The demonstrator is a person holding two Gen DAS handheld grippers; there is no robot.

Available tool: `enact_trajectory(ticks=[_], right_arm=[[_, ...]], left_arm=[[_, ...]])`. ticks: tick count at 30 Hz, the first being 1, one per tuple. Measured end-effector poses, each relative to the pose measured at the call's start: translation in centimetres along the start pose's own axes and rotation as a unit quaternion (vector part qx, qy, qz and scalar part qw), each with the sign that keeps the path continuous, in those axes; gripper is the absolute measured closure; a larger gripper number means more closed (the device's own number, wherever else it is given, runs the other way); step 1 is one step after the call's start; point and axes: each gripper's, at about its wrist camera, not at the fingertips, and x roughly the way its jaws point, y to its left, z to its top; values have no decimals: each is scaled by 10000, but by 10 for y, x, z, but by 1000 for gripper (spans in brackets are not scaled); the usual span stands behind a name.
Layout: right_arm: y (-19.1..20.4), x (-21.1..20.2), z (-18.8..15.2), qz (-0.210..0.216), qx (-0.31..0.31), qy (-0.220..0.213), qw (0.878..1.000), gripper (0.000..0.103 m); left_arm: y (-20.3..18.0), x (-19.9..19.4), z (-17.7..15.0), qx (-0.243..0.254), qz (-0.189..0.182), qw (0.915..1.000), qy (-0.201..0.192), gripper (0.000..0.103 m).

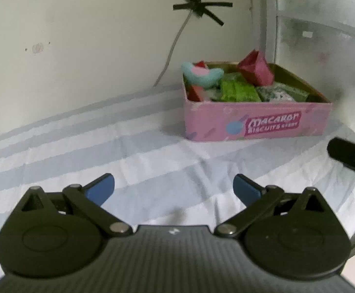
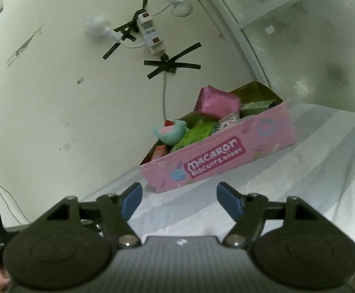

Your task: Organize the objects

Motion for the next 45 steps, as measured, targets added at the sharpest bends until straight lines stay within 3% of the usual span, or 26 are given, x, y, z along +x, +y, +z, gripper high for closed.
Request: enact_trajectory(ticks=[20,45], right_arm=[[12,2,-9,-138,-133,-61,9998,21],[8,7,-11,-190,-60,17,9998,17]], left_arm=[[-4,8,-16,117,142,9988,454,0],[-5,13,-21,190,291,9978,562,0]])
